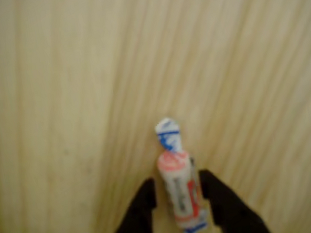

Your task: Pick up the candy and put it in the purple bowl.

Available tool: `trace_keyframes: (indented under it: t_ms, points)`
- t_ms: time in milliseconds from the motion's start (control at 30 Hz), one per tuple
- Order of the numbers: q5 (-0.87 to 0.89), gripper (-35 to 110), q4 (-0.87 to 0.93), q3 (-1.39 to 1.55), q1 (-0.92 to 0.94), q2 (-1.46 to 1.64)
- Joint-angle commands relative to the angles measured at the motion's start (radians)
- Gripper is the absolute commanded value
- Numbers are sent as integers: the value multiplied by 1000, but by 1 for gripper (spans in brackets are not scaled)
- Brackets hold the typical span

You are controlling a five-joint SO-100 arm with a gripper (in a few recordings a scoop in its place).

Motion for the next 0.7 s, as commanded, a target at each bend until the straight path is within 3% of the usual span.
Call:
trace_keyframes:
  t_ms: [0, 667]
  points:
    - [-3, 12, -21, -3, -17, 43]
    - [38, 0, -31, -26, -2, 11]
